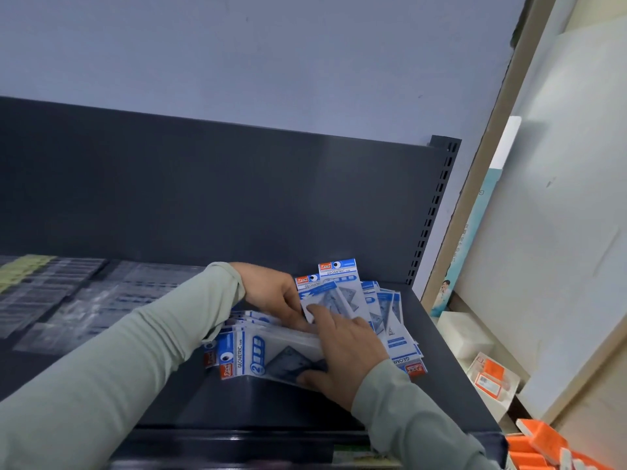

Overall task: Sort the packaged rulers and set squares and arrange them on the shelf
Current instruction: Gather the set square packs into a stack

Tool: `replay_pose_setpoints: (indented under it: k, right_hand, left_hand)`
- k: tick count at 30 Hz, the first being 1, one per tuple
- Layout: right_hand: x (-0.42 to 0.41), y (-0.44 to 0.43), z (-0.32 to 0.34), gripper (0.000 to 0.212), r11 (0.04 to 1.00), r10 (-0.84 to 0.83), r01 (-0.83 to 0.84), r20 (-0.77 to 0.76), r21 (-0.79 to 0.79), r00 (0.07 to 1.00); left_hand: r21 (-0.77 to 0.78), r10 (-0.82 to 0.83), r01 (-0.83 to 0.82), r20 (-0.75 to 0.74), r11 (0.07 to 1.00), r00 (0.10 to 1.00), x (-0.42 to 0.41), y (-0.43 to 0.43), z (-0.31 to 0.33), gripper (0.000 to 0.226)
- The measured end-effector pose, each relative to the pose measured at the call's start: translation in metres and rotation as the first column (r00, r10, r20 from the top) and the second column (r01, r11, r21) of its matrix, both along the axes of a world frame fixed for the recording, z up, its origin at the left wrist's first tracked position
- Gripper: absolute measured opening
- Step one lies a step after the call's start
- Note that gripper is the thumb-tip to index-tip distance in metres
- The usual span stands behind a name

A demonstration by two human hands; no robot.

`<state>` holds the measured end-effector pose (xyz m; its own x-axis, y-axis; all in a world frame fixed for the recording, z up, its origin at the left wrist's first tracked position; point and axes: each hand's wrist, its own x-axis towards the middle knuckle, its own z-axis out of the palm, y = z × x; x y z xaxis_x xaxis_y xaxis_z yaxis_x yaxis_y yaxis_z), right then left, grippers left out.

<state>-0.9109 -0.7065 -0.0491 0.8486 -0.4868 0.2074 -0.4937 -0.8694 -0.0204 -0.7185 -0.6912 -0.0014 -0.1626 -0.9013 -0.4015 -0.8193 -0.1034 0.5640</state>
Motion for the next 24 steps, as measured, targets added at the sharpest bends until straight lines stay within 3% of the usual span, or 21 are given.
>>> replay_pose_setpoints:
  k: [2,3,5,7,9,11,13,15,17,19,21,23,24]
  right_hand:
    - [-0.004,0.003,0.003,0.058,1.000,0.003,-0.001,-0.084,0.018,0.996]
    - [-0.006,0.005,0.005,0.051,1.000,0.007,-0.004,-0.094,0.030,0.996]
    - [-0.009,0.007,0.005,0.044,0.998,0.011,-0.006,-0.101,0.059,0.995]
    - [-0.013,0.007,0.004,0.044,0.997,0.014,-0.005,-0.106,0.081,0.994]
    - [-0.017,0.007,0.005,0.044,0.996,0.022,-0.012,-0.104,0.092,0.994]
    - [-0.020,0.007,0.005,0.044,0.996,0.023,-0.013,-0.102,0.091,0.995]
    - [-0.023,0.006,0.005,0.044,0.996,0.022,-0.013,-0.095,0.091,0.995]
    - [-0.025,0.005,0.006,0.045,0.996,0.028,-0.021,-0.087,0.085,0.996]
    - [-0.027,0.005,0.006,0.046,0.995,0.035,-0.026,-0.086,0.096,0.996]
    - [-0.028,0.004,0.007,0.043,0.993,0.040,-0.031,-0.077,0.112,0.996]
    - [-0.028,0.003,0.008,0.042,0.993,0.044,-0.034,-0.087,0.117,0.995]
    - [-0.027,0.001,0.009,0.039,0.990,0.041,-0.028,-0.092,0.135,0.995]
    - [-0.027,0.000,0.009,0.038,0.989,0.035,-0.022,-0.086,0.146,0.996]
  left_hand:
    - [0.112,0.068,-0.057,-0.097,0.992,0.993,0.002,-0.006,-0.002,0.024]
    - [0.094,0.107,-0.097,-0.110,0.991,0.988,0.002,-0.013,-0.005,0.025]
    - [-0.132,0.122,-0.115,0.049,0.985,0.991,-0.002,-0.029,-0.011,0.023]
    - [-0.301,0.080,0.001,0.257,0.954,0.963,-0.015,-0.044,-0.019,0.042]
    - [-0.227,-0.039,0.117,0.322,0.967,0.946,-0.030,-0.057,-0.033,0.071]
    - [-0.114,-0.115,0.154,0.294,0.981,0.949,-0.040,-0.070,-0.049,0.089]
    - [-0.155,-0.122,0.202,0.415,0.967,0.902,-0.043,-0.078,-0.055,0.086]
    - [-0.234,-0.064,0.257,0.610,0.938,0.789,-0.041,-0.079,-0.051,0.071]
    - [-0.253,0.006,0.215,0.660,0.943,0.751,-0.035,-0.076,-0.048,0.052]
    - [-0.316,0.103,0.081,0.525,0.945,0.845,-0.027,-0.071,-0.048,0.034]
    - [-0.425,0.214,-0.081,0.276,0.902,0.937,-0.017,-0.067,-0.045,0.032]
    - [-0.482,0.255,-0.264,-0.085,0.835,0.963,-0.011,-0.060,-0.037,0.028]
    - [-0.462,0.256,-0.368,-0.289,0.807,0.923,-0.009,-0.056,-0.033,0.026]
